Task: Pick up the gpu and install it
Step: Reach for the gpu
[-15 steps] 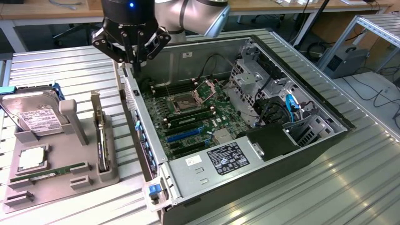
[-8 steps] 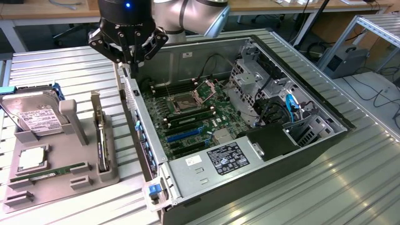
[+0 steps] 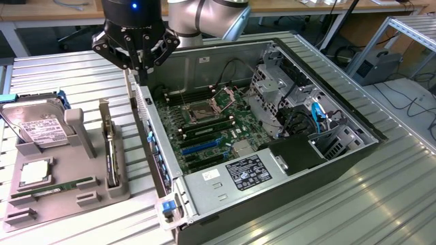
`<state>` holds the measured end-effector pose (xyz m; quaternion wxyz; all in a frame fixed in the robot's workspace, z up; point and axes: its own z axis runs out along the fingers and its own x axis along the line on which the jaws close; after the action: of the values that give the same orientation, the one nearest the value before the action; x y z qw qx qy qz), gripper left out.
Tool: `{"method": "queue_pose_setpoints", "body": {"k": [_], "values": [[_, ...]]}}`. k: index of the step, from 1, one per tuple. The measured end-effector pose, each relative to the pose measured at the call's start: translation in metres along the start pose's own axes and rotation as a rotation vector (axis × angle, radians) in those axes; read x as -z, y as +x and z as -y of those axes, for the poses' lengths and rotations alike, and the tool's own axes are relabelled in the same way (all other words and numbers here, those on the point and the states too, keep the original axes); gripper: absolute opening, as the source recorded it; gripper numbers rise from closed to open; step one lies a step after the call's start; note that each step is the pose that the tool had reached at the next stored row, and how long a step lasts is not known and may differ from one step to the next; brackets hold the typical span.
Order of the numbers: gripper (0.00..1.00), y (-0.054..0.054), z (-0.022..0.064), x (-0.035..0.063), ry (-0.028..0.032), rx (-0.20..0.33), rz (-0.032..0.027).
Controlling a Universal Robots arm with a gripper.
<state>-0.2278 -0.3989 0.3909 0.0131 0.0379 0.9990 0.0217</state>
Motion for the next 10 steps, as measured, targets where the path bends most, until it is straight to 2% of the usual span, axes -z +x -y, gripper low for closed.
{"method": "queue_pose_setpoints", "body": {"k": [10], "values": [[0.11,0.0050,0.0004,0.0000,0.0000,0.000,0.0000]]}}
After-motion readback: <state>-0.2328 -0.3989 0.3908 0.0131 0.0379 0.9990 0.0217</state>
